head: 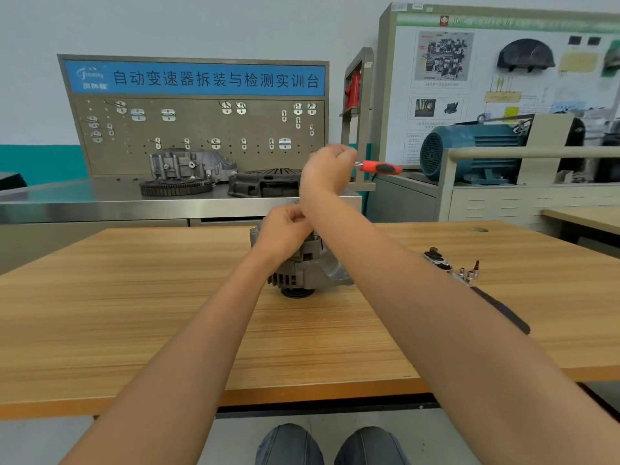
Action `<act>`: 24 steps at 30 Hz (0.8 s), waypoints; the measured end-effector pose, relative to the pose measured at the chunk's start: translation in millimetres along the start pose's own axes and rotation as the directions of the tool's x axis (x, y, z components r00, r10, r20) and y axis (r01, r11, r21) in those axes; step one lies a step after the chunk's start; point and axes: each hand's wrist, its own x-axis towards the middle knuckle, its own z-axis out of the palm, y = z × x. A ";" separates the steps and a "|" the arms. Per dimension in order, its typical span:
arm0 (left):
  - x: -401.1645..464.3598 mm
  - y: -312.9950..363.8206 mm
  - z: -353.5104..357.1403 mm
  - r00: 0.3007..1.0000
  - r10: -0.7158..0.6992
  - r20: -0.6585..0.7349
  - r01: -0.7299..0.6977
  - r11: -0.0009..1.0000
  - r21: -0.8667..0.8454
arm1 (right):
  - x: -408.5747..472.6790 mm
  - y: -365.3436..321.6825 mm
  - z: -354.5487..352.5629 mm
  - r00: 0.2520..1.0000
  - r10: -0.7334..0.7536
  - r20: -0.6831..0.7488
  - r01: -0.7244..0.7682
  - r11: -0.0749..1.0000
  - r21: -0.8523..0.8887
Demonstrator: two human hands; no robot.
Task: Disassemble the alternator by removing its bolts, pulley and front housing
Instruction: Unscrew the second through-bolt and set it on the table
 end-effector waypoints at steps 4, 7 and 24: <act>0.6 1.0 -1.0 0.999 0.005 0.041 -0.003 0.998 -0.055 | 11.0 -8.1 -7.0 0.924 0.263 0.278 -0.299 0.949 0.099; 0.9 0.2 -2.9 0.995 0.007 0.100 0.004 0.994 -0.106 | 21.0 -11.4 -18.7 0.782 0.334 0.527 -0.445 0.890 0.097; -1.3 3.6 0.6 1.000 0.013 0.020 -0.012 0.999 -0.053 | 7.7 -0.8 -4.7 0.993 0.092 0.069 -0.102 0.984 0.147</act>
